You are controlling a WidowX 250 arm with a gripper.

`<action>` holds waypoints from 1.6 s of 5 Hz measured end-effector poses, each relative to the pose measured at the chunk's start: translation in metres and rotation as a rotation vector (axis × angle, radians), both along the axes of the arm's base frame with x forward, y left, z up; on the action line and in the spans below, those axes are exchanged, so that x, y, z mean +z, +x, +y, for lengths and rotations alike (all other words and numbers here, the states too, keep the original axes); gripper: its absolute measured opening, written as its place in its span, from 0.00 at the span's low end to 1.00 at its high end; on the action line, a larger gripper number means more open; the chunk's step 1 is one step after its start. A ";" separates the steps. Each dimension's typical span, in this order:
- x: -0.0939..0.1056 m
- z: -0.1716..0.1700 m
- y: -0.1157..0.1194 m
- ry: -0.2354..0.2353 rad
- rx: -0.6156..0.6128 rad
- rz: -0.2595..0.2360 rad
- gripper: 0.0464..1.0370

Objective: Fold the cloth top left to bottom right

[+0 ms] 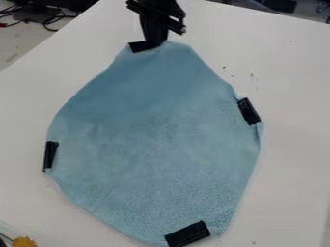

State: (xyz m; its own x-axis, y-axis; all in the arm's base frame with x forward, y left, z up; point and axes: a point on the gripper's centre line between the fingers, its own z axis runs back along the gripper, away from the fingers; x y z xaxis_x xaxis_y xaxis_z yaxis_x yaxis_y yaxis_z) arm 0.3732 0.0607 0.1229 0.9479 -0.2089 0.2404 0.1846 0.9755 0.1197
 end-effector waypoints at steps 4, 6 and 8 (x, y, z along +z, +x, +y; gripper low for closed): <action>-0.030 -0.094 -0.104 0.000 0.067 -0.025 0.03; -0.031 -0.108 -0.122 -0.019 0.102 0.008 0.46; -0.015 -0.119 -0.124 -0.101 0.080 0.079 0.97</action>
